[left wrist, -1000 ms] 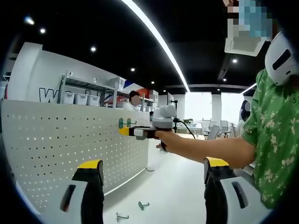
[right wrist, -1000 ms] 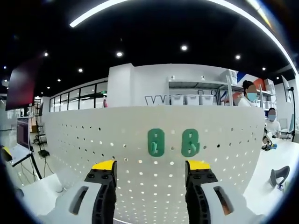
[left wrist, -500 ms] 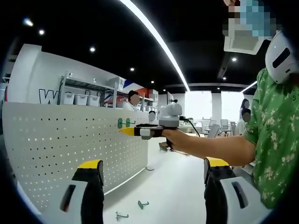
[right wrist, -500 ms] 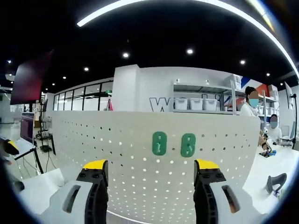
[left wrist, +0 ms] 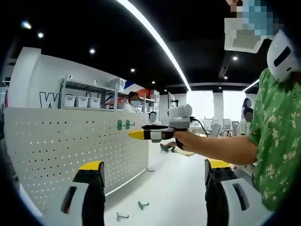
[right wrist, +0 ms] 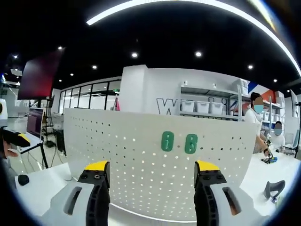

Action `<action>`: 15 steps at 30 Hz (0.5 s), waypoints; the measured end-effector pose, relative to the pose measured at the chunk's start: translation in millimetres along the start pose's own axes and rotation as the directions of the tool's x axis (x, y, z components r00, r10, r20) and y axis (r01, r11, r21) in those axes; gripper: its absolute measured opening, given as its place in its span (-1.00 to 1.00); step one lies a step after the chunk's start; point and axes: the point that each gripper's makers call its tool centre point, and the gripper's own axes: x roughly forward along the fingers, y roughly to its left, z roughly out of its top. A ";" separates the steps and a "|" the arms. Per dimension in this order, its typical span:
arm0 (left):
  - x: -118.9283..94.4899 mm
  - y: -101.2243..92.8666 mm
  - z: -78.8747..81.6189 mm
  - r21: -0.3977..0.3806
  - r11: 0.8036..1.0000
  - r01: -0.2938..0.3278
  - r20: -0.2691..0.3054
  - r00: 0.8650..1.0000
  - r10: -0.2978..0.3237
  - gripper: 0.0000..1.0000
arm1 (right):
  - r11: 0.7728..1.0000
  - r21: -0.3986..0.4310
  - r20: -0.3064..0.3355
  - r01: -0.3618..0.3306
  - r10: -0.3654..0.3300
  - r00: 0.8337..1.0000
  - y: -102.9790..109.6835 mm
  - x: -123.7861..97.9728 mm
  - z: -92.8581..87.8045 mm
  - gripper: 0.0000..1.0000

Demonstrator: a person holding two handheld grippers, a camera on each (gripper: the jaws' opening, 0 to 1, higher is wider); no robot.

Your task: Insert the hook assembly into the mounting plate slot until the hook locks in place.

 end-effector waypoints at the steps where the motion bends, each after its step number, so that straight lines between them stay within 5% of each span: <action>1: -0.6 -1.4 0.1 0.001 1.000 0.000 0.000 1.000 0.000 0.80 | 1.000 -0.004 -0.006 -0.006 0.006 1.000 1.7 -1.8 -2.0 0.48; 15: -2.4 -16.9 -6.4 -0.002 1.000 0.000 -0.023 1.000 0.000 0.74 | 0.999 -0.005 -0.068 -0.031 0.031 0.997 13.0 -43.4 -32.4 0.43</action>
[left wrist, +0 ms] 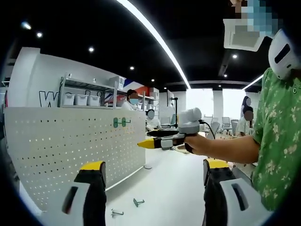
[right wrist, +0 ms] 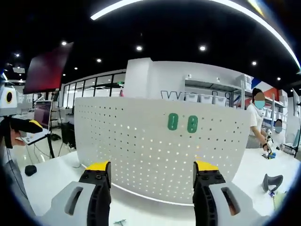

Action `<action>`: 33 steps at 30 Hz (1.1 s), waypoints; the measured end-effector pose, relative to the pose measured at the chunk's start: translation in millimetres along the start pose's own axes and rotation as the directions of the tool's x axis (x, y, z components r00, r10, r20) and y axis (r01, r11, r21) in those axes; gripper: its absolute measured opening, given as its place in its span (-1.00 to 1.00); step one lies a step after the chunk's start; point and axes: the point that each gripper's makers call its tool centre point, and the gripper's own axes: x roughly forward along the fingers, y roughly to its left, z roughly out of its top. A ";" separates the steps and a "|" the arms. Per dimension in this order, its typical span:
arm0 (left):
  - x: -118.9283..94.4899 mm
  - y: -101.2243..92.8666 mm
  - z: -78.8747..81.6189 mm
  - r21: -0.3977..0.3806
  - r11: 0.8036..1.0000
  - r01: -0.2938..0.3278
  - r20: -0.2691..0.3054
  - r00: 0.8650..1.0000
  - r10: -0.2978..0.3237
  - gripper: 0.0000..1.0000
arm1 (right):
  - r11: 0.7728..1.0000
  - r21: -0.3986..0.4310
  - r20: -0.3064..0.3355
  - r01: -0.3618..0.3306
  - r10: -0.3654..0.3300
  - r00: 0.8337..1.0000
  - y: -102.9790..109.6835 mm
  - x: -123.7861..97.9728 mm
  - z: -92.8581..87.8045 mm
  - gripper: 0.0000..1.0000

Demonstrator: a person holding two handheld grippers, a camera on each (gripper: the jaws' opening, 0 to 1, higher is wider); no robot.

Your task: Insert the hook assembly into the mounting plate slot until the hook locks in place.

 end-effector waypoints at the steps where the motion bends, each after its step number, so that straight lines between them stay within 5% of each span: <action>1: 0.1 -1.3 -0.8 -0.002 1.000 0.000 -0.001 1.000 0.000 0.74 | 1.000 0.000 -0.003 -0.001 0.001 1.000 0.9 -2.3 -1.0 0.43; 19: 2.5 -9.5 -30.7 -0.033 0.999 -0.031 -0.065 0.997 0.028 0.67 | 0.998 0.030 -0.084 -0.046 0.049 0.995 25.5 -49.2 -46.9 0.40; 33: 30.0 -4.1 -58.2 -0.037 0.999 -0.038 -0.140 0.990 0.032 0.51 | 0.997 0.043 -0.122 -0.063 0.068 0.990 30.2 -69.7 -67.2 0.37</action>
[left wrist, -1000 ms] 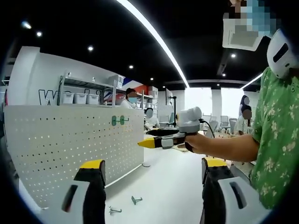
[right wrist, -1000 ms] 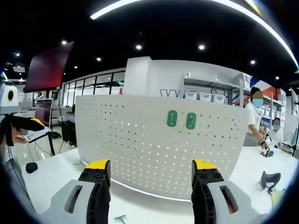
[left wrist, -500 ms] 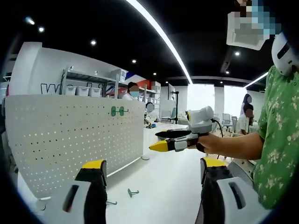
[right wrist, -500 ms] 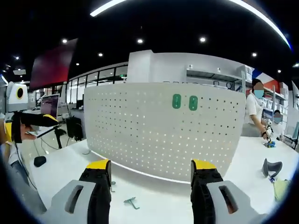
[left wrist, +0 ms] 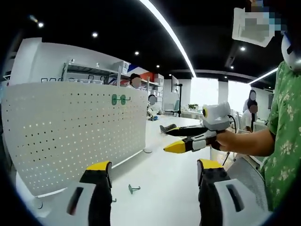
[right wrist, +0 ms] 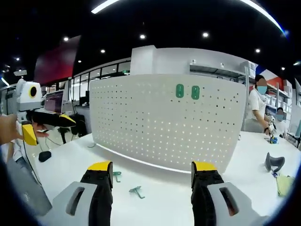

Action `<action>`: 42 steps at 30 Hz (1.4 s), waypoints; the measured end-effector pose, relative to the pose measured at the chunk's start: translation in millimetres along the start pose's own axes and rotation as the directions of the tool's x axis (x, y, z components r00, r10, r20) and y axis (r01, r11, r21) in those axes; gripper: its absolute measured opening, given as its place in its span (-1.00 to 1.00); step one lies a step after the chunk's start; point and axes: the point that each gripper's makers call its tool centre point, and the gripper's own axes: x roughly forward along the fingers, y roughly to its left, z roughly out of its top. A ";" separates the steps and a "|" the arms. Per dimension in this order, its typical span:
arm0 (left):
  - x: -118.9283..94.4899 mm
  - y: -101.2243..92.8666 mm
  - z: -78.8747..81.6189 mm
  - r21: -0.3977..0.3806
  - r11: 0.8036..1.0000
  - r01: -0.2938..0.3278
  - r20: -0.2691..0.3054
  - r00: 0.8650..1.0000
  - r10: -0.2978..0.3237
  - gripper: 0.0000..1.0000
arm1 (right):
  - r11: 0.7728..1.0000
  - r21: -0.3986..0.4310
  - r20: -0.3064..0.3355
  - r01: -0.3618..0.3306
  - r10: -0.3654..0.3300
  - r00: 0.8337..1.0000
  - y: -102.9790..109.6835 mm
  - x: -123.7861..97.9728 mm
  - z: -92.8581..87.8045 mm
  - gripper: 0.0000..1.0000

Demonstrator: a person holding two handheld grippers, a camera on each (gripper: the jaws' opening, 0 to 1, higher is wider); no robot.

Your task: Insert the hook assembly into the mounting plate slot until the hook locks in place.

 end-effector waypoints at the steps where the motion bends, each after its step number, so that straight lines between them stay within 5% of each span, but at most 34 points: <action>1: 3.2 0.5 -1.9 0.006 1.000 0.001 -0.008 1.000 -0.001 0.51 | 1.000 0.000 -0.003 0.000 0.000 1.000 0.2 -0.6 -0.9 0.37; 17: 32.9 25.5 -51.3 0.023 1.000 0.006 -0.160 0.987 -0.002 0.45 | 1.000 0.004 -0.040 -0.030 0.030 0.999 6.2 -5.1 -13.7 0.35; 42: 98.3 56.5 -120.4 -0.003 0.999 0.038 -0.343 0.939 -0.037 0.32 | 0.991 0.045 -0.121 -0.122 0.127 0.985 7.1 -13.2 -34.4 0.33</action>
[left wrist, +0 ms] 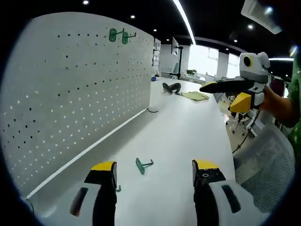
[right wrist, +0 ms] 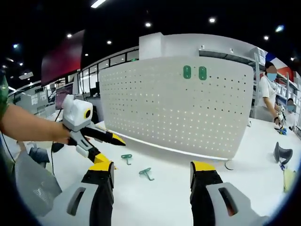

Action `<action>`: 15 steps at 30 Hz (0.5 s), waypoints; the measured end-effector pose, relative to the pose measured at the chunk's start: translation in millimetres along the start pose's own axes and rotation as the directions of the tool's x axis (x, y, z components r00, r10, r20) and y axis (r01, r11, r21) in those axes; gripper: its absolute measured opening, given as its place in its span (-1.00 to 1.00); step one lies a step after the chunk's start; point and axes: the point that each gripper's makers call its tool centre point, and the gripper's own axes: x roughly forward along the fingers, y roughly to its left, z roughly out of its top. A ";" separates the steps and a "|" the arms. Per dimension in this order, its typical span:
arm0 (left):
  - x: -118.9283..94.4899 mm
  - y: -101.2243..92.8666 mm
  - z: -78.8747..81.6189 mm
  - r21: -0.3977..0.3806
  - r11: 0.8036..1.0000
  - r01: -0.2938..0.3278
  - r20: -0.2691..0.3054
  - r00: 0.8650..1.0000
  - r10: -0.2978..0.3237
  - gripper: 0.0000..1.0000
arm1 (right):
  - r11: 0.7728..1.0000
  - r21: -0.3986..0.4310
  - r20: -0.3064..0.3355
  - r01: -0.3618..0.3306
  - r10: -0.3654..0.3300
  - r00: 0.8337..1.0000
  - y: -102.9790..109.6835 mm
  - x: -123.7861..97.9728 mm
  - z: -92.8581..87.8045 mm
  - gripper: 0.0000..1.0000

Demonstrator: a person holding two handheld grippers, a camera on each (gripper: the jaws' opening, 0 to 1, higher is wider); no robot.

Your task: Insert the hook assembly into the mounting plate slot until the hook locks in place.

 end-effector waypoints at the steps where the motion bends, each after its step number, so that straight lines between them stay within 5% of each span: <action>1: 4.1 1.2 -0.7 0.001 1.000 -0.002 -0.008 1.000 0.002 0.30 | 1.000 0.003 -0.001 0.000 0.000 1.000 -0.9 0.1 -0.7 0.33; 15: 37.2 18.4 -17.6 0.035 0.998 -0.044 -0.085 0.995 0.047 -0.13 | 0.999 0.033 -0.018 -0.002 0.003 1.000 -7.9 7.8 -11.3 0.32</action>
